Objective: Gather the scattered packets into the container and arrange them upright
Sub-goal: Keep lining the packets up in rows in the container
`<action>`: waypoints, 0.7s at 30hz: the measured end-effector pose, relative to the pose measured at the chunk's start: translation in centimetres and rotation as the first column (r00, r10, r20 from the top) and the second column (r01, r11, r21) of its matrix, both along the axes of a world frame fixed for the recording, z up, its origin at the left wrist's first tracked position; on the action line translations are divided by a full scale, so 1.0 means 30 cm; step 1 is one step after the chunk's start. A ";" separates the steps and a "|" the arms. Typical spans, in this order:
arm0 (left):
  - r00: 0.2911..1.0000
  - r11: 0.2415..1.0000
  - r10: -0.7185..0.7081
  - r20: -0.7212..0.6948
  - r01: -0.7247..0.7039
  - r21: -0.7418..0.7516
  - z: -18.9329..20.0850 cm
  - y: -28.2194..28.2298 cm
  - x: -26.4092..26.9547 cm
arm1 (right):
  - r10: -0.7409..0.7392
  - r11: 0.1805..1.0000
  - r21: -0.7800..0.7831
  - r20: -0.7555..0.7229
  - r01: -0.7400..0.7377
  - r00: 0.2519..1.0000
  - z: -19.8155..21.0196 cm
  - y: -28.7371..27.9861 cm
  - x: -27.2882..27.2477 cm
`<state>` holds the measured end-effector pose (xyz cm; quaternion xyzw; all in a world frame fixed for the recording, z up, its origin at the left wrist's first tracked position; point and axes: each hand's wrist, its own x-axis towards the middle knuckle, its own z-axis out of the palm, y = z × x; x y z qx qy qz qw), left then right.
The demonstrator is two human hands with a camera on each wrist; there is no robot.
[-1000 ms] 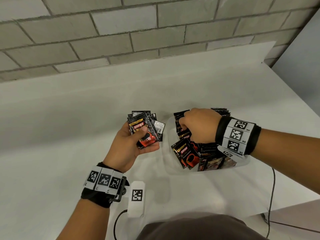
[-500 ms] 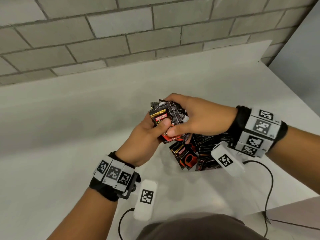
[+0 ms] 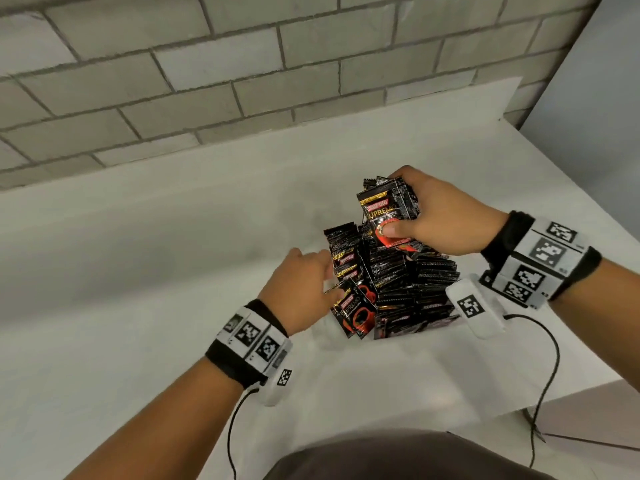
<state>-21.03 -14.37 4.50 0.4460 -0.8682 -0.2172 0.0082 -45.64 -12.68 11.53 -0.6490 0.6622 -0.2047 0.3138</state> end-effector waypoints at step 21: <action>1.000 0.999 -0.018 0.009 0.018 -0.039 -0.043 -0.063 -0.126 | -0.040 0.997 -0.062 0.086 0.046 0.995 -0.027 0.003 -0.063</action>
